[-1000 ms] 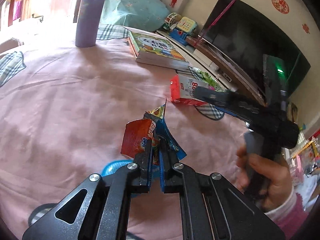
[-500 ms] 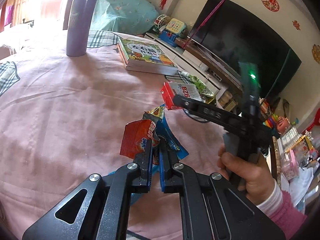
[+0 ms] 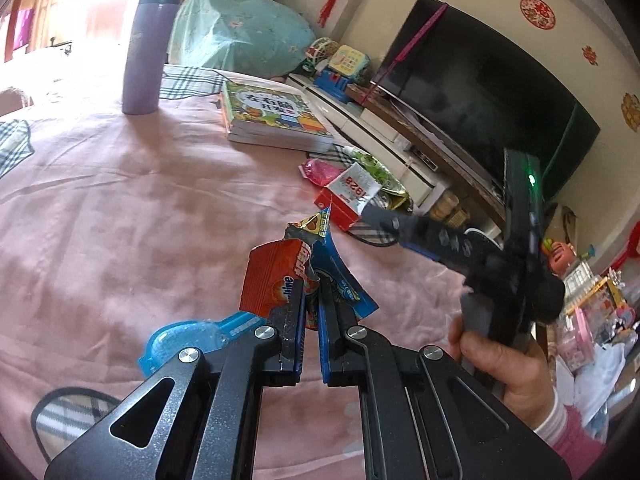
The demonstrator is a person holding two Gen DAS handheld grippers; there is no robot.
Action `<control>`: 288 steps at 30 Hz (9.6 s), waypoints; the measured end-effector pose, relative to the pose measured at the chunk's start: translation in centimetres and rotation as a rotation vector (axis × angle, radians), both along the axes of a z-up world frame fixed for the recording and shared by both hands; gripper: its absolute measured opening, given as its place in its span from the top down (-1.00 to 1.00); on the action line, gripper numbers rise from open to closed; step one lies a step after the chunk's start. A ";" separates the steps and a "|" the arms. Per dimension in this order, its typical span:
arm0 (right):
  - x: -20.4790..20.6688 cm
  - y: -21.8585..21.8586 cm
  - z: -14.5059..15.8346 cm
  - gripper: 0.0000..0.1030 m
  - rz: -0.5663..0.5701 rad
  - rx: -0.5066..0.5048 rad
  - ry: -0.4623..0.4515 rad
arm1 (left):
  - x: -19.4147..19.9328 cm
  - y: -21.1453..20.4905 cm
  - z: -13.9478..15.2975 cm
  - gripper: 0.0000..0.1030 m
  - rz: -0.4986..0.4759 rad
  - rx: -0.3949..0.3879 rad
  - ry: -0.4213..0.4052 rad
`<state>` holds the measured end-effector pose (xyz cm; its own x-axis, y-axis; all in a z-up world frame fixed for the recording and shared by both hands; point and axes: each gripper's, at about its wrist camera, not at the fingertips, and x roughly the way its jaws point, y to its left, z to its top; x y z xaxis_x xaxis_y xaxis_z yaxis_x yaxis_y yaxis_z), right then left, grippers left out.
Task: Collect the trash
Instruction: 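Grasp the white-and-red milk carton with the right tool while the left tool holds the wrapper, then carry the wrapper and milk carton over the bin and open both tools, then move the left tool to the blue brush and grasp it, then grasp the pink brush with the right tool while the left tool holds the blue brush, then carry both brushes over the bin and open both tools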
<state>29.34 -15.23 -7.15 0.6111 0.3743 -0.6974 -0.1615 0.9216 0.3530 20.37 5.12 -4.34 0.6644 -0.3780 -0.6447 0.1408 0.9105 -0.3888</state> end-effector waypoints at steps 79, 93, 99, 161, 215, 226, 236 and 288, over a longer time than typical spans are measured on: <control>-10.0 -28.0 4.4 -0.01 -0.246 0.115 -0.080 | 2.9 -30.4 2.6 0.90 -0.474 0.196 -0.022; -8.9 -30.4 3.9 -0.01 -0.269 0.118 -0.052 | 5.0 -33.6 1.5 0.90 -0.516 0.218 0.004; -8.4 -30.1 3.6 -0.02 -0.264 0.079 -0.029 | 5.5 -34.0 1.4 0.45 -0.524 0.219 0.020; 7.1 3.6 1.9 -0.49 0.230 0.005 -0.028 | 0.7 0.2 -4.9 -0.07 -0.107 0.453 0.088; -6.8 -6.0 -1.0 0.34 0.193 -0.057 -0.008 | -1.9 -4.6 -3.7 0.12 -0.113 0.292 0.072; -11.8 -11.1 2.3 0.35 0.153 0.046 -0.072 | -1.8 -10.9 -1.8 0.12 -0.203 0.203 0.032; -14.5 -17.2 3.6 0.35 0.056 0.104 -0.107 | -1.9 -16.6 -0.2 0.12 -0.297 0.205 0.007; -11.5 -29.6 3.5 0.36 -0.147 0.102 -0.097 | 3.5 -31.3 2.5 0.12 -0.455 0.251 -0.057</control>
<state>17.84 -44.84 -3.70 0.7268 0.3420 -0.5956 -0.0661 0.8980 0.4349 23.87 -26.19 -1.83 0.5057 -0.4752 -0.7200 0.5587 0.8163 -0.1464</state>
